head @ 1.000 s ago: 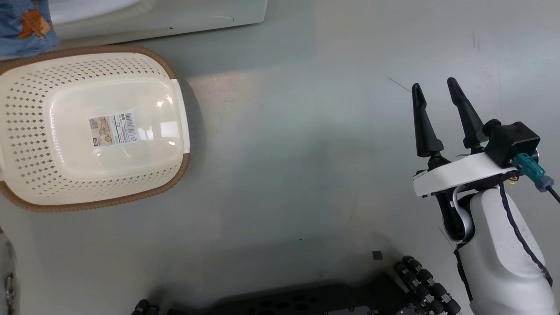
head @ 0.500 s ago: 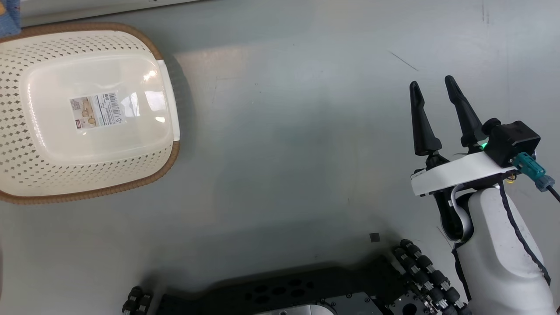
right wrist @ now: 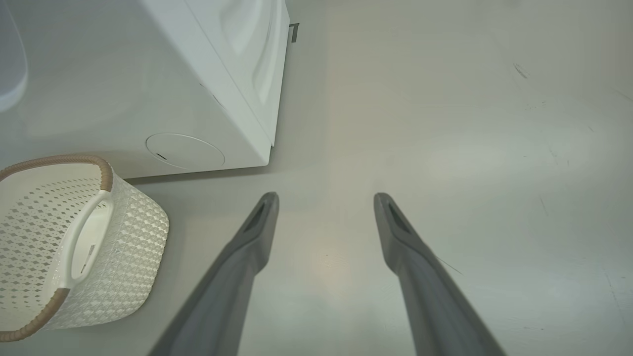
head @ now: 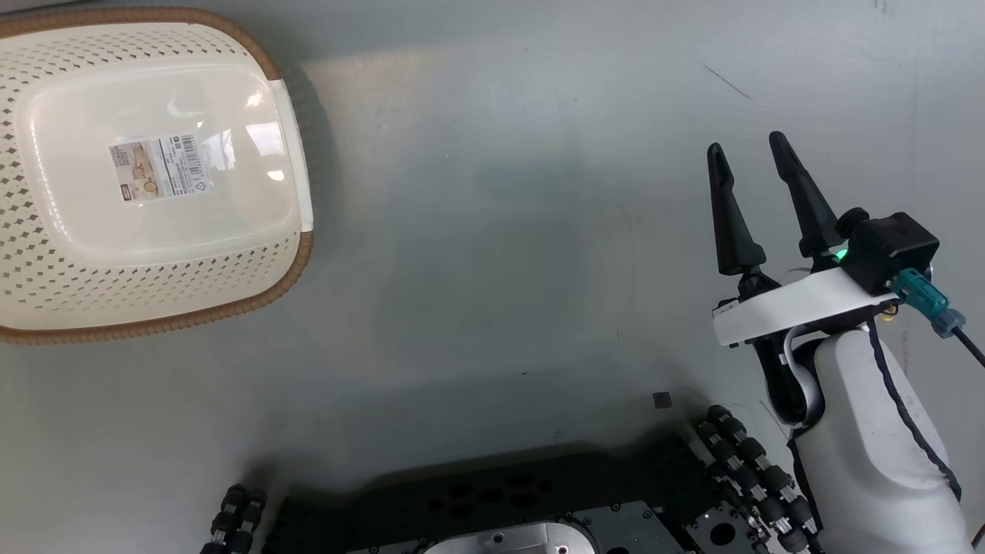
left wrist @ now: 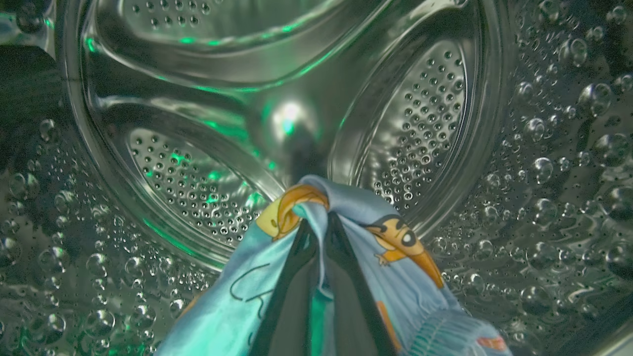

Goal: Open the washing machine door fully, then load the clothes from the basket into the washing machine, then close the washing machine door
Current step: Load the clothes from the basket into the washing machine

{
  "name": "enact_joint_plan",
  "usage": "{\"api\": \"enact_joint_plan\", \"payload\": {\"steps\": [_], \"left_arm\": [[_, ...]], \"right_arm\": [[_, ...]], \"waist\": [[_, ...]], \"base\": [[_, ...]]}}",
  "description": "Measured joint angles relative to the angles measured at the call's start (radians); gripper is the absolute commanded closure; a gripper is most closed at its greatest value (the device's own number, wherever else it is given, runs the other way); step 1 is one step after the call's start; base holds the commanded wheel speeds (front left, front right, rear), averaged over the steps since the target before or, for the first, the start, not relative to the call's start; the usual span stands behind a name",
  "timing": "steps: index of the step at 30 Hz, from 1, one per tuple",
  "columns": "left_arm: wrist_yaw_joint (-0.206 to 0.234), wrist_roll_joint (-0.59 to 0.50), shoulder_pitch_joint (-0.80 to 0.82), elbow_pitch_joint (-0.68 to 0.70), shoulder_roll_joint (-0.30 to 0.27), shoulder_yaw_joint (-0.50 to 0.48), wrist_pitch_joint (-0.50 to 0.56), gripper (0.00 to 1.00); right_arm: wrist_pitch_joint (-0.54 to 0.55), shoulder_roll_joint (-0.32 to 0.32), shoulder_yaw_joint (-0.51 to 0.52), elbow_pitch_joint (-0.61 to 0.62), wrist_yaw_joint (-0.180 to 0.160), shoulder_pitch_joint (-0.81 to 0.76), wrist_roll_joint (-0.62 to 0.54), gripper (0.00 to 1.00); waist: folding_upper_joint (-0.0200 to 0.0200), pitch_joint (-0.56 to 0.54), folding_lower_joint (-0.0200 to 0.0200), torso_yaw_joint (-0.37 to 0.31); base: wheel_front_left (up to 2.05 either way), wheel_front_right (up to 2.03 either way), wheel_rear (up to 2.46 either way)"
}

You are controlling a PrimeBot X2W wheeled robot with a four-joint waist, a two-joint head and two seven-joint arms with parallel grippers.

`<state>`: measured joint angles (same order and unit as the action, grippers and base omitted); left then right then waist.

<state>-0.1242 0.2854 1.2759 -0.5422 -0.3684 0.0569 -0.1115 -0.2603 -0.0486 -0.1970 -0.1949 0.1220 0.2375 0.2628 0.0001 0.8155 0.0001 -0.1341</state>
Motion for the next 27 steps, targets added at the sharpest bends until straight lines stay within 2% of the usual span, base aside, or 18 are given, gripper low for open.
{"api": "enact_joint_plan", "payload": {"steps": [10,27], "left_arm": [[0.000,-0.030,0.036,-0.019,0.002,0.031,-0.135,1.00],[0.000,-0.075,0.083,0.014,0.003,0.031,-0.146,1.00]], "right_arm": [[0.000,0.000,-0.007,0.003,0.000,0.001,0.001,0.00],[0.000,0.000,-0.015,0.005,-0.001,0.021,0.002,0.00]], "waist": [[0.0000,0.016,0.0000,-0.001],[0.0000,0.032,-0.0001,0.006]], "base": [[0.00,0.00,0.00],[0.00,0.00,0.00]]}}
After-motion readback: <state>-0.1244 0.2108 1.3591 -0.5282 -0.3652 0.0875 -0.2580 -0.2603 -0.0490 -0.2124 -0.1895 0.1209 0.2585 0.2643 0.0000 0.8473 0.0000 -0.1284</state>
